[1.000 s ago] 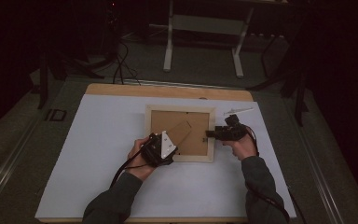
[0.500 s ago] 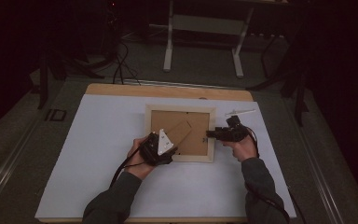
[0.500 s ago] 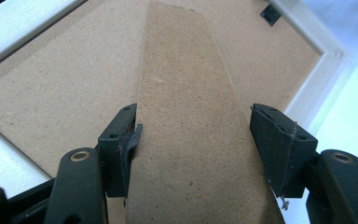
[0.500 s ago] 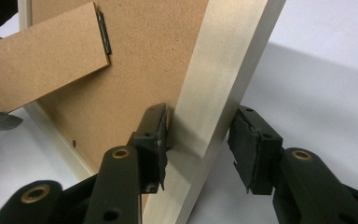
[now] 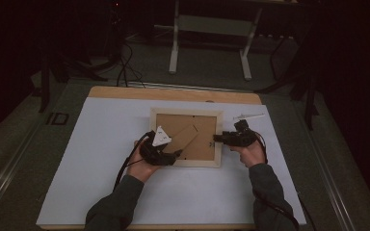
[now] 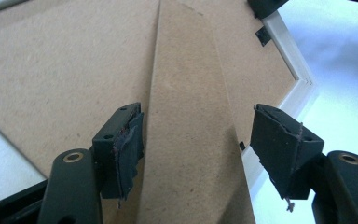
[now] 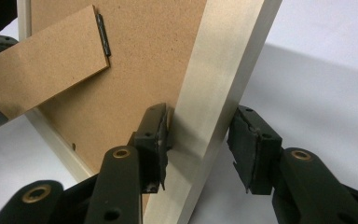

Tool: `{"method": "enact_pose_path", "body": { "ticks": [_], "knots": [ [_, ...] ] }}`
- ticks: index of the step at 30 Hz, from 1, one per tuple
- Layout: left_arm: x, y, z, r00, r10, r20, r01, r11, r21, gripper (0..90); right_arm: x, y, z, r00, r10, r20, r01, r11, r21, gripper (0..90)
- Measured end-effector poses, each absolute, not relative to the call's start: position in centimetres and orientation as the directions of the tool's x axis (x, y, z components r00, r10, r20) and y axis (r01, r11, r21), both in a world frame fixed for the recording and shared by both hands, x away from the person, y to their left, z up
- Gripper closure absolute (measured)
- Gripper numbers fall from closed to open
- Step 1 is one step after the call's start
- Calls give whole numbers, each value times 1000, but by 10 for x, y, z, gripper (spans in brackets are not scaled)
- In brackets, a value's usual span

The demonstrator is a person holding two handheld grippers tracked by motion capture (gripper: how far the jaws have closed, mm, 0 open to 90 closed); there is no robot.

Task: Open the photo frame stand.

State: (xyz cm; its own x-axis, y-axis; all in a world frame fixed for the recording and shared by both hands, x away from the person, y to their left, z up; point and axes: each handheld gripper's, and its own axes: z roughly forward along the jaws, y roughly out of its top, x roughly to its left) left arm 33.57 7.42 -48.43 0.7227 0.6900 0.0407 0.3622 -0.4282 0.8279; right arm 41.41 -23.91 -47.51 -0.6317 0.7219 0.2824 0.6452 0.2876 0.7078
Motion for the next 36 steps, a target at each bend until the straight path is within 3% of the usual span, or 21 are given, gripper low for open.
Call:
{"method": "enact_pose_path", "body": {
  "ticks": [4, 7, 18, 24, 36],
  "knots": [
    [340, 77, -487, 739, 673, -33, 412, -412, 812, 339, 414, -239, -475, -632, 723, 280, 644, 289, 708, 577],
    [346, 82, -489, 745, 651, -142, 472, -364, 803, 369, 413, -239, -474, -635, 722, 275, 641, 293, 710, 576],
    [353, 88, -490, 747, 600, -288, 554, -320, 769, 487, 411, -238, -473, -642, 721, 261, 631, 302, 715, 576],
    [346, 87, -492, 756, 612, -234, 528, -357, 771, 571, 409, -238, -471, -646, 721, 252, 623, 307, 719, 577],
    [341, 86, -492, 777, 592, -214, 501, -375, 780, 647, 404, -236, -467, -659, 722, 211, 597, 331, 731, 578]
  ]
}}
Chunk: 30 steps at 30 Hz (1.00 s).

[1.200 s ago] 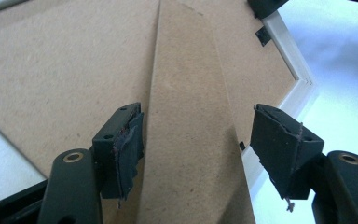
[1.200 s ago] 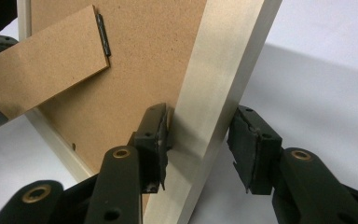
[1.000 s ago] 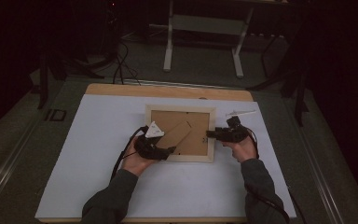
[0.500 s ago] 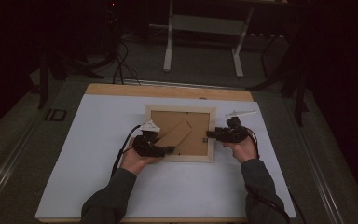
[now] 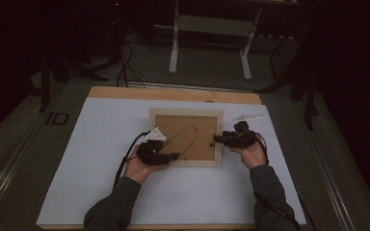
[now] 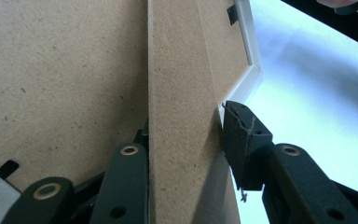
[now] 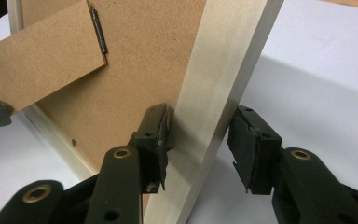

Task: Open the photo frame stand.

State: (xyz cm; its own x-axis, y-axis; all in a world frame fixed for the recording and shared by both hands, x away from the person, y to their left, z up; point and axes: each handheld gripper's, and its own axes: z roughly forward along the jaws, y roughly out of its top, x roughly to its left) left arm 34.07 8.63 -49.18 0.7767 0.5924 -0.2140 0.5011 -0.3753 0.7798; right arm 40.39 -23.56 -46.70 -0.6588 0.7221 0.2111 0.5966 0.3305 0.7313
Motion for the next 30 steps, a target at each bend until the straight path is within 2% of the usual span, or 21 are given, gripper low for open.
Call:
{"method": "enact_pose_path", "body": {
  "ticks": [21, 24, 26, 30],
  "knots": [
    [336, 83, -488, 794, 591, -145, 445, -401, 801, 722, 398, -235, -458, -669, 721, 180, 550, 317, 773, 597],
    [335, 83, -488, 797, 589, -136, 438, -408, 801, 727, 398, -236, -458, -671, 718, 183, 549, 316, 774, 552],
    [335, 84, -488, 800, 587, -124, 429, -415, 802, 731, 399, -238, -463, -676, 707, 208, 564, 314, 764, 477],
    [335, 84, -488, 800, 587, -122, 427, -415, 803, 734, 399, -238, -469, -685, 696, 217, 567, 322, 758, 453]
  ]
}}
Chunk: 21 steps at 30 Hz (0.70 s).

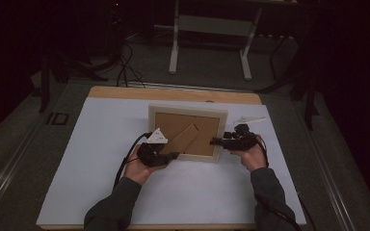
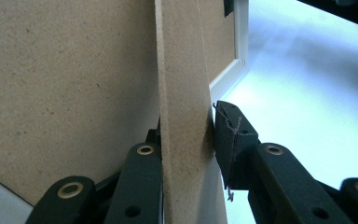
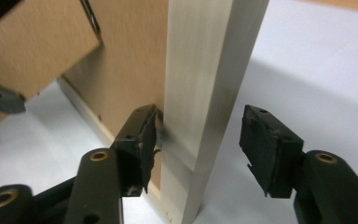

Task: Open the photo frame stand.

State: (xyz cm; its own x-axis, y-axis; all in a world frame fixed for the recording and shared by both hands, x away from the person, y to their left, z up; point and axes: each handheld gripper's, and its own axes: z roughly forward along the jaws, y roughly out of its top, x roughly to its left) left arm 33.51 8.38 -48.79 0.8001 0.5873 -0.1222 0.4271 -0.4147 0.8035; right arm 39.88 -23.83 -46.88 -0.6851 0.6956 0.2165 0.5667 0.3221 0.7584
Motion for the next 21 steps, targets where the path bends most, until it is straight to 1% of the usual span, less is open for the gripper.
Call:
{"method": "enact_pose_path", "body": {
  "ticks": [2, 10, 14, 20, 21],
  "knots": [
    [335, 84, -488, 799, 589, -121, 427, -414, 804, 734, 399, -236, -478, -698, 680, 225, 574, 344, 743, 441],
    [336, 85, -488, 797, 593, -119, 427, -413, 804, 735, 397, -237, -484, -703, 674, 226, 574, 351, 740, 445],
    [335, 85, -488, 798, 592, -113, 422, -416, 806, 736, 396, -233, -487, -725, 650, 226, 566, 376, 734, 434],
    [334, 84, -487, 800, 592, -98, 412, -422, 808, 736, 395, -223, -492, -739, 638, 216, 560, 405, 723, 468],
    [334, 84, -487, 800, 591, -98, 411, -422, 808, 736, 395, -223, -492, -738, 643, 204, 557, 409, 723, 488]
  ]
}}
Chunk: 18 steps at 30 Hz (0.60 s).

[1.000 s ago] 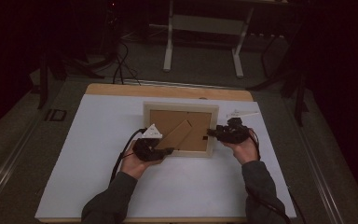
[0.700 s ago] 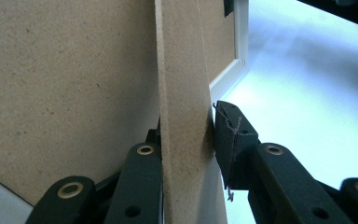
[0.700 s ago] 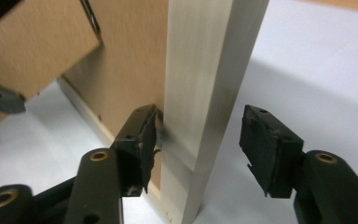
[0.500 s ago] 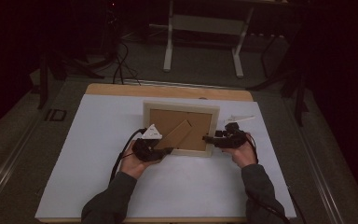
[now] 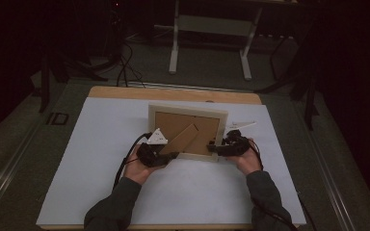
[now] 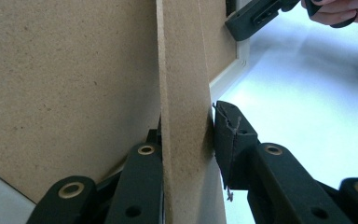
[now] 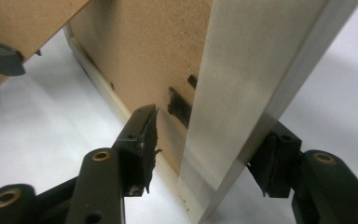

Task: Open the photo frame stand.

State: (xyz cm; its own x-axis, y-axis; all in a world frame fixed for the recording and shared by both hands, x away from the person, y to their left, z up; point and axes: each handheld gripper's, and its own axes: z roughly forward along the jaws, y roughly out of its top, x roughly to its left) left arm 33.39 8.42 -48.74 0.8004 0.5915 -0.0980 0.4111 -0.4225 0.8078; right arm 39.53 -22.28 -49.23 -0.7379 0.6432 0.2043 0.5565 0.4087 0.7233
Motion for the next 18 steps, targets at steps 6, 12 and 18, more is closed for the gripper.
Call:
{"method": "enact_pose_path", "body": {
  "ticks": [6, 12, 18],
  "knots": [
    [333, 84, -485, 801, 590, -100, 410, -420, 809, 736, 395, -224, -490, -742, 644, 187, 548, 421, 723, 522],
    [334, 84, -485, 797, 595, -102, 413, -414, 811, 753, 393, -223, -487, -742, 654, 149, 527, 431, 732, 576],
    [333, 84, -485, 796, 597, -97, 409, -412, 815, 758, 394, -221, -487, -737, 665, 124, 517, 435, 737, 582]
  ]
}}
